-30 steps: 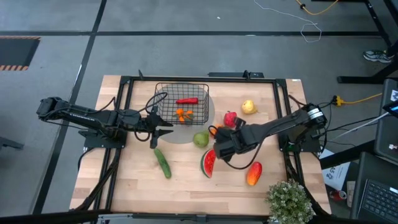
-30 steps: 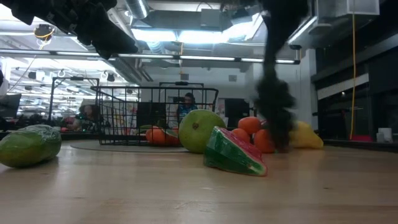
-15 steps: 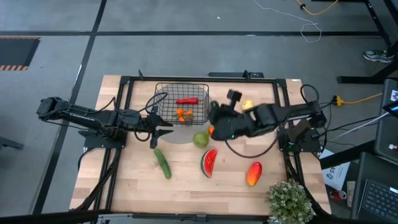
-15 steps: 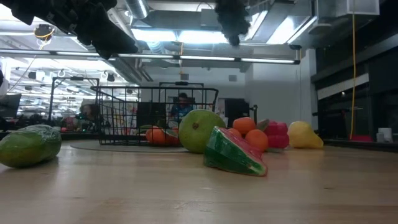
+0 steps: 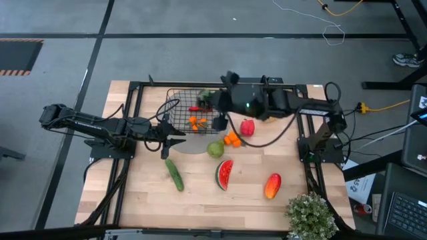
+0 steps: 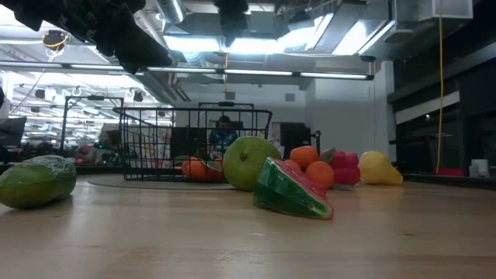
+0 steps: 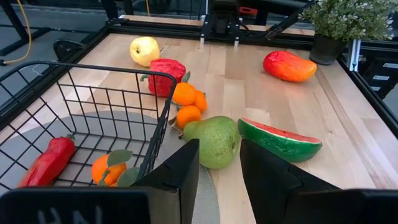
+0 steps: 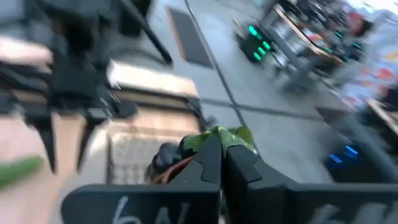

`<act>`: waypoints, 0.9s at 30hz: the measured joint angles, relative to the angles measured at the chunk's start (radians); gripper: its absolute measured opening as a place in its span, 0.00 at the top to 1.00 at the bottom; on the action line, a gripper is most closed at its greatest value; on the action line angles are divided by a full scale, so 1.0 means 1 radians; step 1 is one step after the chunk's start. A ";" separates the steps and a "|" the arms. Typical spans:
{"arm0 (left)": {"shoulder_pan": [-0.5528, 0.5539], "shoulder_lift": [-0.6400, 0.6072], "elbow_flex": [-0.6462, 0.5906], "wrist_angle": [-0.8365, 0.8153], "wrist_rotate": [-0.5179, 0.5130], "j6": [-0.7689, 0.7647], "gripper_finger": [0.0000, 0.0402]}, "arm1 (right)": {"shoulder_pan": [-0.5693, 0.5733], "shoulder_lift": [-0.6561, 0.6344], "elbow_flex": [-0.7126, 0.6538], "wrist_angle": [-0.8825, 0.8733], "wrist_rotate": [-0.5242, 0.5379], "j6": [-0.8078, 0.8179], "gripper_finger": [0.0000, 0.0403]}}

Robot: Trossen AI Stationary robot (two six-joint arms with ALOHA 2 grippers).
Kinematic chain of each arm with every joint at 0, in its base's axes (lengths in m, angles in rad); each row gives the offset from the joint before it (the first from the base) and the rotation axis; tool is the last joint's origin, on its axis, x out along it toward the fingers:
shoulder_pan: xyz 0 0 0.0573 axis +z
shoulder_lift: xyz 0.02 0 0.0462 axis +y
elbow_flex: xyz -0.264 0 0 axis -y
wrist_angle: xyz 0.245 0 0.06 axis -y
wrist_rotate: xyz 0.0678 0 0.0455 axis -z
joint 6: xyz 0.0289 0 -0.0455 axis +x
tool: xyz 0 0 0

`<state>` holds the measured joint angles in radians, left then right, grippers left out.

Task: Build produce basket
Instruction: Put the black grapes into the wire basket

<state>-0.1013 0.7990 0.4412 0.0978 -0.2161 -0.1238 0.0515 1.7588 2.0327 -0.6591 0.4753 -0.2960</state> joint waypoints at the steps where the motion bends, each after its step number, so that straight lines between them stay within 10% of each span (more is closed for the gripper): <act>1: 0.000 0.000 0.000 0.000 0.000 0.000 0.72 | -0.017 0.000 -0.008 0.026 -0.050 0.000 1.00; 13: 0.000 0.000 0.000 0.000 0.000 0.000 0.71 | -0.162 0.000 -0.194 0.420 -0.336 0.041 1.00; 27: 0.000 0.000 0.000 0.000 0.000 0.000 0.71 | -0.213 0.001 -0.525 0.829 -0.374 0.085 1.00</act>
<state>-0.1017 0.7990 0.4412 0.0978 -0.2161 -0.1238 -0.1619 1.7596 1.5079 0.1697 0.1009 -0.2110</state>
